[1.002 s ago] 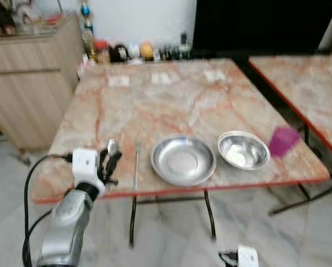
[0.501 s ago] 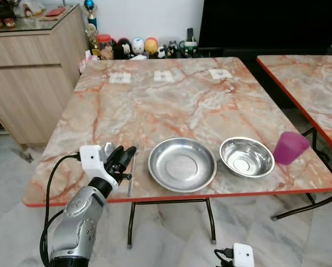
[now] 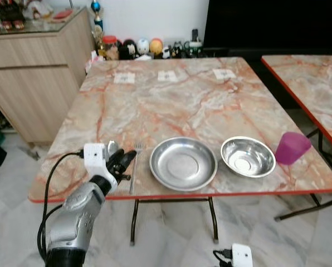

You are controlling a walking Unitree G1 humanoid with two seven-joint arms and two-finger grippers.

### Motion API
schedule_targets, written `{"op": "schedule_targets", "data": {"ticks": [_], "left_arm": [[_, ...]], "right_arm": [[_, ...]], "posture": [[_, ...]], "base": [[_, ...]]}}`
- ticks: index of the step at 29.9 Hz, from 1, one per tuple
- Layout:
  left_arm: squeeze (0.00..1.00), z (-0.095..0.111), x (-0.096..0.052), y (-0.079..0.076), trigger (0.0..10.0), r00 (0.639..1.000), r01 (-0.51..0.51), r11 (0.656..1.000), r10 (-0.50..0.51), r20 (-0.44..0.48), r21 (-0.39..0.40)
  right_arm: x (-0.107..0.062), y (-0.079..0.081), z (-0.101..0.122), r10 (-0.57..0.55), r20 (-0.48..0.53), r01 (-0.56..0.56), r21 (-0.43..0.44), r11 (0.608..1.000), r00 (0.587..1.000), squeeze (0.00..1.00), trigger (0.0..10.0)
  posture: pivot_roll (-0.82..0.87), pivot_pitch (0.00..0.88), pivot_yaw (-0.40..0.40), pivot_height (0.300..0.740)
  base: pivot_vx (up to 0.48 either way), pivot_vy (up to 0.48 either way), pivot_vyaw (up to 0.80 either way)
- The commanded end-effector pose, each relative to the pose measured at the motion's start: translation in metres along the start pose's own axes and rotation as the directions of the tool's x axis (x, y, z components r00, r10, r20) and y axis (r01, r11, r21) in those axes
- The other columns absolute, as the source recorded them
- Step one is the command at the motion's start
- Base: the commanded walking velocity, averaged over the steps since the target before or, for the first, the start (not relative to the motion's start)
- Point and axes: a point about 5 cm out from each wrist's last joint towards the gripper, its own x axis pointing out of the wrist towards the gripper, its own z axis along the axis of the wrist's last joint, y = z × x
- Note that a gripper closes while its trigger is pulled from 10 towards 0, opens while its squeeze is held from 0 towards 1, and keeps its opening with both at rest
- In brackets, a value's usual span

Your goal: Setting the table

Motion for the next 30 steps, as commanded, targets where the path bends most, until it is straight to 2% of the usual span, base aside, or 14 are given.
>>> {"op": "schedule_targets", "data": {"ticks": [1,2,6,8,9,11,12,14,17,30], "left_arm": [[0.00,-0.002,0.007,-0.002,10.0,0.999,0.011,1.000,-0.012,-0.037,-0.024],[0.00,-0.008,0.014,-0.005,10.0,0.995,0.020,1.000,-0.022,-0.094,-0.022],[0.00,-0.014,0.020,-0.008,10.0,0.988,0.022,1.000,-0.023,-0.154,-0.007],[0.00,-0.014,0.023,-0.009,10.0,0.988,0.023,1.000,-0.023,-0.155,-0.006],[0.00,-0.007,0.025,-0.009,10.0,0.996,0.018,0.999,-0.014,-0.090,0.039],[0.00,-0.002,0.024,-0.008,10.0,0.999,0.004,0.997,-0.001,-0.036,0.075],[0.00,0.002,0.021,-0.006,10.0,1.000,-0.019,0.988,0.018,0.007,0.152],[0.00,0.005,0.017,-0.003,10.0,0.998,-0.048,0.978,0.037,0.055,0.202],[0.00,0.006,0.004,0.006,10.0,0.987,-0.121,0.969,0.095,0.126,0.216],[0.00,0.004,0.001,0.013,10.0,0.980,-0.166,0.963,0.137,0.145,0.212]], "right_arm": [[0.000,0.000,-0.002,-0.003,-0.008,0.003,-0.001,1.000,1.000,0.00,10.0],[0.000,-0.001,-0.002,-0.005,-0.008,0.005,0.001,1.000,1.000,0.00,10.0],[0.000,-0.001,-0.002,-0.010,-0.008,0.010,0.004,1.000,1.000,0.00,10.0],[0.000,-0.001,-0.002,-0.011,-0.008,0.011,0.006,1.000,1.000,0.00,10.0],[0.000,-0.002,-0.002,-0.016,-0.008,0.016,0.012,1.000,1.000,0.00,10.0],[0.000,-0.002,-0.002,-0.017,-0.009,0.017,0.013,1.000,1.000,0.00,10.0],[0.000,-0.002,-0.002,-0.017,-0.010,0.017,0.012,1.000,1.000,0.00,10.0],[-0.001,-0.002,-0.003,-0.018,-0.010,0.018,0.014,1.000,1.000,0.00,10.0],[-0.001,-0.002,-0.003,-0.018,-0.014,0.018,0.013,1.000,1.000,0.00,10.0],[0.000,-0.002,-0.002,-0.007,-0.010,0.007,0.003,1.000,1.000,0.00,10.0]], "posture": [[0.15,0.000,-0.014,0.740],[0.15,0.000,-0.011,0.740],[0.14,0.000,-0.008,0.740],[0.14,0.000,-0.008,0.740],[0.13,0.000,-0.004,0.740],[0.13,0.000,-0.004,0.740],[0.12,0.007,-0.002,0.740],[0.12,0.008,-0.003,0.740],[0.13,0.018,-0.004,0.740],[0.14,0.028,-0.019,0.740]], "base": [[0.000,0.000,0.00],[0.000,0.000,0.00],[0.000,0.000,0.00],[0.000,0.000,0.00],[0.000,0.000,0.00],[0.000,0.000,0.00],[0.000,0.000,0.00],[0.000,0.000,0.00],[0.000,-0.242,0.00],[0.000,-0.410,0.00]]}}
